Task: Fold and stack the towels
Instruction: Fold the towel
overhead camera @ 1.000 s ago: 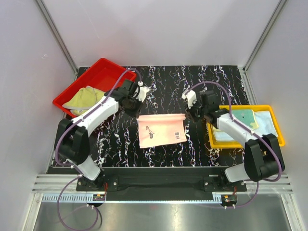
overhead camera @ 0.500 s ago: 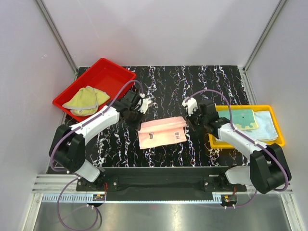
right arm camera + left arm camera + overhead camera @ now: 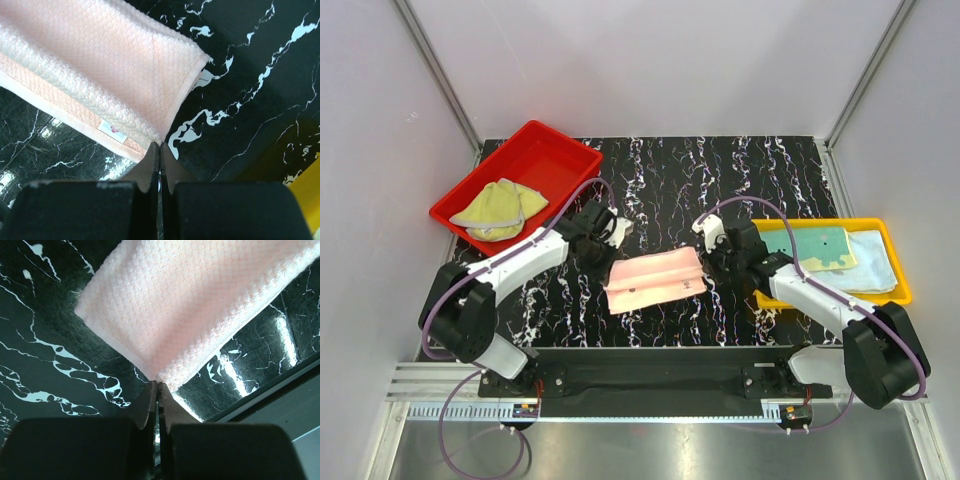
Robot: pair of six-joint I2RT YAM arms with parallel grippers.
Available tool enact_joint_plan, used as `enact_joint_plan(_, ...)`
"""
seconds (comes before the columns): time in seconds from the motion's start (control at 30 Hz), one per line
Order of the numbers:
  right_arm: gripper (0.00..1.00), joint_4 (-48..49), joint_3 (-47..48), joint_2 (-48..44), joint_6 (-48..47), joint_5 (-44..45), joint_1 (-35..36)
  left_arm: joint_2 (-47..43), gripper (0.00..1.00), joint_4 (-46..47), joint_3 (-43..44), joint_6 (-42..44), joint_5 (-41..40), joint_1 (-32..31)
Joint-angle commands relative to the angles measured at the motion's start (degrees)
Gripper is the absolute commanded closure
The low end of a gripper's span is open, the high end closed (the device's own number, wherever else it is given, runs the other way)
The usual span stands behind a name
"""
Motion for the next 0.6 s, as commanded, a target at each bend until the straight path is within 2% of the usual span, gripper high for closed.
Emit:
enact_joint_plan(0.0, 1.00, -0.81, -0.25, -0.95, 1.34, 3.18, 0.58, -0.21, 1.00, -0.08, -1.03, -0.82, -0.06, -0.89)
enact_joint_plan(0.27, 0.95, -0.99, -0.69, -1.21, 2.48, 4.93, 1.98, 0.05, 0.98, -0.61, -2.17, -2.49, 2.31, -3.26)
enact_joint_plan(0.33, 0.88, -1.08, -0.69, -1.48, 2.48, 4.94, 1.98, 0.49, 0.96, -0.61, -3.22, -3.10, 3.19, -3.70)
enact_joint_plan(0.43, 0.83, -1.25, -0.69, -1.82, 2.22, 4.41, 2.24, 0.23, 0.93, -1.14, -4.98, -3.81, 3.10, -4.31)
enact_joint_plan(0.5, 0.77, -1.34, -0.78, -2.53, 2.31, 4.50, 2.51, -0.91, 0.89, -1.23, -5.51, -4.42, 3.45, -4.58)
enact_joint_plan(0.57, 0.70, -1.69, -0.43, -3.93, 3.01, 4.93, 2.69, -1.96, 0.77, -1.49, -5.52, -4.77, 4.33, -4.67)
